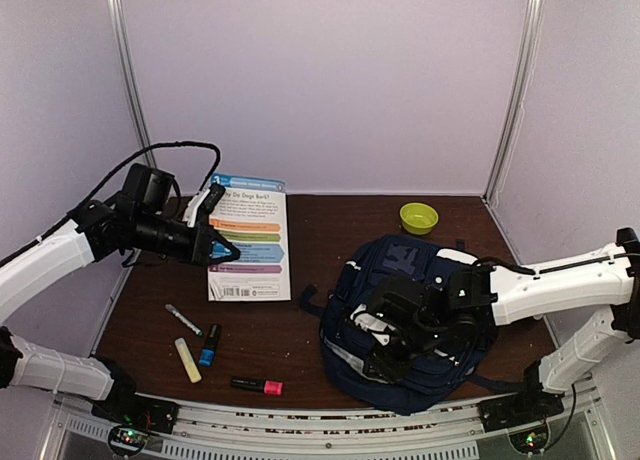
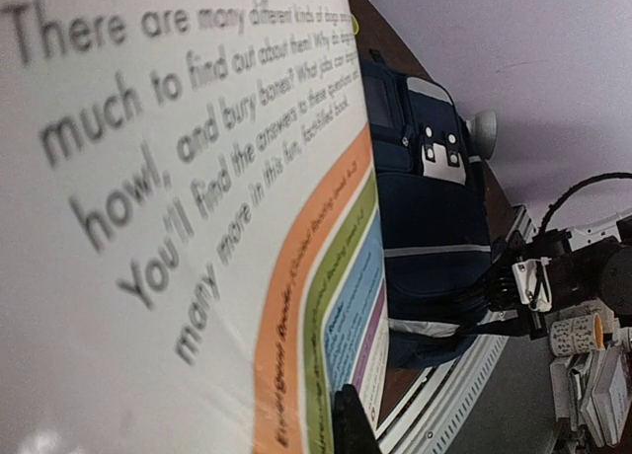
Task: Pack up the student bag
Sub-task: Open the largest pocket of the student bag.
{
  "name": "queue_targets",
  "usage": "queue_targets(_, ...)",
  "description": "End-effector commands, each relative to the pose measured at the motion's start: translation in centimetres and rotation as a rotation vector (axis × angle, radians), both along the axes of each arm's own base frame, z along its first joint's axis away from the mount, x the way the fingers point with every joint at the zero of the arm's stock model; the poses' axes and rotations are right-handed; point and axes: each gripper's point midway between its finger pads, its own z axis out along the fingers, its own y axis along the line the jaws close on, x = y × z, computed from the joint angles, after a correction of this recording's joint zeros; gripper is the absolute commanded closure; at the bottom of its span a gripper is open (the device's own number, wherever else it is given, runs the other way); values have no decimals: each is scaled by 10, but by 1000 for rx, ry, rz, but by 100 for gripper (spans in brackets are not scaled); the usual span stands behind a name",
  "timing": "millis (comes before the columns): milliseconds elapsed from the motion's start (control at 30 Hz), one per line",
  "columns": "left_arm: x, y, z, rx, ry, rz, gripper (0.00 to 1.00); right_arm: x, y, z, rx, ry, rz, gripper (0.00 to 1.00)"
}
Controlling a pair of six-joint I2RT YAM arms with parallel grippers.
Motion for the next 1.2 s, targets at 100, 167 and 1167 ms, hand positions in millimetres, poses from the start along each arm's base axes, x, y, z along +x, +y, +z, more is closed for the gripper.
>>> queue_targets(100, -12, -3, 29, -59, -86, -61, 100, 5, 4, -2, 7, -11, -33, 96)
queue_targets(167, -16, -2, 30, -59, -91, -68, 100, 12, 18, 19, 63, -38, -44, 100)
queue_targets(1167, -104, -16, -38, -115, 183, -334, 100, 154, 58, 194, 531, -159, -429, 100)
